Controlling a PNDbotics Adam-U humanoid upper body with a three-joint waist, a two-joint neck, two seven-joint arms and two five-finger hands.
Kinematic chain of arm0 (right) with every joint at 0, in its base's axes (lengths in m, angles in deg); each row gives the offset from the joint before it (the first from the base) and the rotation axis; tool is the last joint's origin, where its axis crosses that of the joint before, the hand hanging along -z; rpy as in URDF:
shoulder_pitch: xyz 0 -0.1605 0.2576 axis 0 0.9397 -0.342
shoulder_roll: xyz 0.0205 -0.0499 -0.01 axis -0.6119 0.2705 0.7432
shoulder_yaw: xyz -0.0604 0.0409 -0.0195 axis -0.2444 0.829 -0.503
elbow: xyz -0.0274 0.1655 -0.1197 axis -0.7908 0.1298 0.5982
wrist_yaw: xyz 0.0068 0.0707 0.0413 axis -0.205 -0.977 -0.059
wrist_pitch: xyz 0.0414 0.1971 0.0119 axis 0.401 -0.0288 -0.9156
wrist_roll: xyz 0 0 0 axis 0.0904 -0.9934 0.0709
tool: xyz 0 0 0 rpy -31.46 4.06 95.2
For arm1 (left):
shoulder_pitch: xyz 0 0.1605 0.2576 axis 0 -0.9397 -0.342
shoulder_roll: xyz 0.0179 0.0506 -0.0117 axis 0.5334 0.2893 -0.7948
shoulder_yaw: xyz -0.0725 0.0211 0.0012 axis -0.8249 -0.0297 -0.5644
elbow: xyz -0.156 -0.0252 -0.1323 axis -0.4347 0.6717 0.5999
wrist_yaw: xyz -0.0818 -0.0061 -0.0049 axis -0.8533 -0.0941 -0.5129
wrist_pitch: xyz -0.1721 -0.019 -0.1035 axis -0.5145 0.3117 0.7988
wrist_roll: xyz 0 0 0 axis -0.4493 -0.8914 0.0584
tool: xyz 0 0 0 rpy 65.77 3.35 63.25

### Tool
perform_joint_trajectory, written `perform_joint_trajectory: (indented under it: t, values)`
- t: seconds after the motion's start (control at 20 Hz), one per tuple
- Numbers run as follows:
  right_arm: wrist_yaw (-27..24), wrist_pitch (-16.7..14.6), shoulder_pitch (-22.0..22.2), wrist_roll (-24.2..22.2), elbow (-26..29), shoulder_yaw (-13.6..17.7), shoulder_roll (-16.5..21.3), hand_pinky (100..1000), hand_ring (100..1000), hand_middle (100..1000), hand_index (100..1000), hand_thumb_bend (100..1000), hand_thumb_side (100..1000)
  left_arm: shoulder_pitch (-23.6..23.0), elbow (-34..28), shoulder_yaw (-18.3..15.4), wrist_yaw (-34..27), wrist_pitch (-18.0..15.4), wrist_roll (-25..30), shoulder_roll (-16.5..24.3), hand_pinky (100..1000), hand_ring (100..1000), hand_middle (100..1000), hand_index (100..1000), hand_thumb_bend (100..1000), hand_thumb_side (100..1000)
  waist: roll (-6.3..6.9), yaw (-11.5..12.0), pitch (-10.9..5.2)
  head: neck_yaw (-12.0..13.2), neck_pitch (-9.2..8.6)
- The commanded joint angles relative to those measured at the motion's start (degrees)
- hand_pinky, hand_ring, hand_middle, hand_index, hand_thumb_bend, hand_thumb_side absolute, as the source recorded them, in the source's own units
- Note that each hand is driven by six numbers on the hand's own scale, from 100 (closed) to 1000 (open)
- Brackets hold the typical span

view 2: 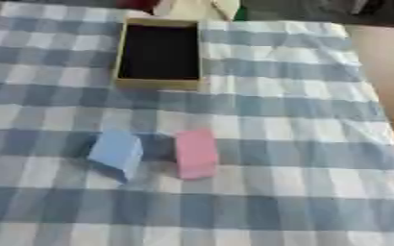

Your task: Pick up objects on the table and place them in the box.

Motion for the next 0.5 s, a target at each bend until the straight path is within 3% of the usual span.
perform_joint_trajectory:
  t: [0.05, 0.5]
  values:
    - [1.02, -0.56, -1.70, -3.34, 0.84, -1.92, 5.72, 840, 849, 697, 856, 100, 1000, 0.04, -1.07, -0.29, 0.15, 0.14, 0.13, 2.14, 702, 631, 624, 884, 113, 898, 0.15, 0.01, -1.35, 0.13, 0.16]
    - [2.97, -1.42, -8.49, -14.84, 0.84, -9.44, 10.17, 840, 859, 733, 863, 100, 1000, 0.14, -1.07, 0.06, 0.00, 0.18, 0.54, 2.50, 701, 631, 625, 884, 109, 899, 0.02, 0.37, -1.40, -0.18, 0.47]
